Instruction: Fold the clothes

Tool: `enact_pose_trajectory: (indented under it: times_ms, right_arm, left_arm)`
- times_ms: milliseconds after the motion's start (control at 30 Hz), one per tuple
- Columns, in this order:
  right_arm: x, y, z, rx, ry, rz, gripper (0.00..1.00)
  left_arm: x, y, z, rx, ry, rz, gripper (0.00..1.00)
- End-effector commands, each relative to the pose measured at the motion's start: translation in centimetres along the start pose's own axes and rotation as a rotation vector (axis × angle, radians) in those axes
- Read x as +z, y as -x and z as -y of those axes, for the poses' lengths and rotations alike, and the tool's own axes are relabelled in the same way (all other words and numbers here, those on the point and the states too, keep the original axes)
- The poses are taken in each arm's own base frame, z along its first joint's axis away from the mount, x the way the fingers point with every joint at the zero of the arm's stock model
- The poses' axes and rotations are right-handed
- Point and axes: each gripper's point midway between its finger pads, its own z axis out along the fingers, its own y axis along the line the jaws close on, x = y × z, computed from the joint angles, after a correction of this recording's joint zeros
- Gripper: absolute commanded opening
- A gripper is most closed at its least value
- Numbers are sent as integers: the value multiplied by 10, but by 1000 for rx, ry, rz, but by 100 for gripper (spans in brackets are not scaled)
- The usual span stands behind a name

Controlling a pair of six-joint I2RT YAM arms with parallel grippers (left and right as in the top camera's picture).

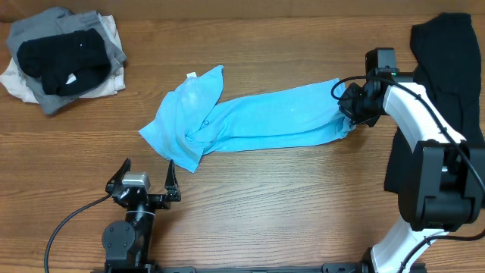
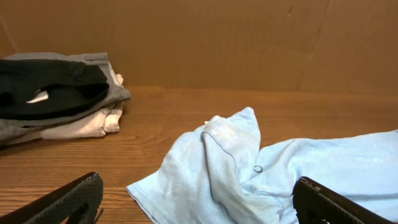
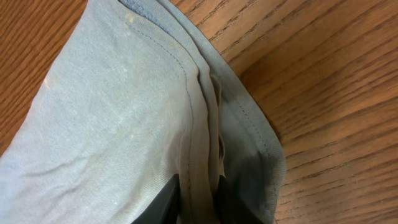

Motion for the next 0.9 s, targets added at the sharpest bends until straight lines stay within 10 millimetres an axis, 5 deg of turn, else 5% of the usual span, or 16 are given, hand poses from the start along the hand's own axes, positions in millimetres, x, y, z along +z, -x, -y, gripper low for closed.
enact_pose_trajectory:
  times_ms: [0,267,433,567,700,867]
  right_arm:
    - [-4,9,-3,-2,-4,29,18]
    - [-4,14,4,-2,-45,62,20]
    - [-4,16,3,-3,-39,71,4]
    - [-4,17,1,-2,-30,73,4]
    - [-14,25,-15,-12,44,109,4]
    - [-43,58,-54,-43,212,249,4]
  left_arm:
    - [0,0,-3,18,12,4,100]
    - [0,0,-3,18,12,4,100]
    - [0,0,-3,18,12,4,100]
    - [0,0,-3,18,12,4,100]
    - [0,0,-3,18,12,4,100]
    - [0,0,-3,18,12,4,100]
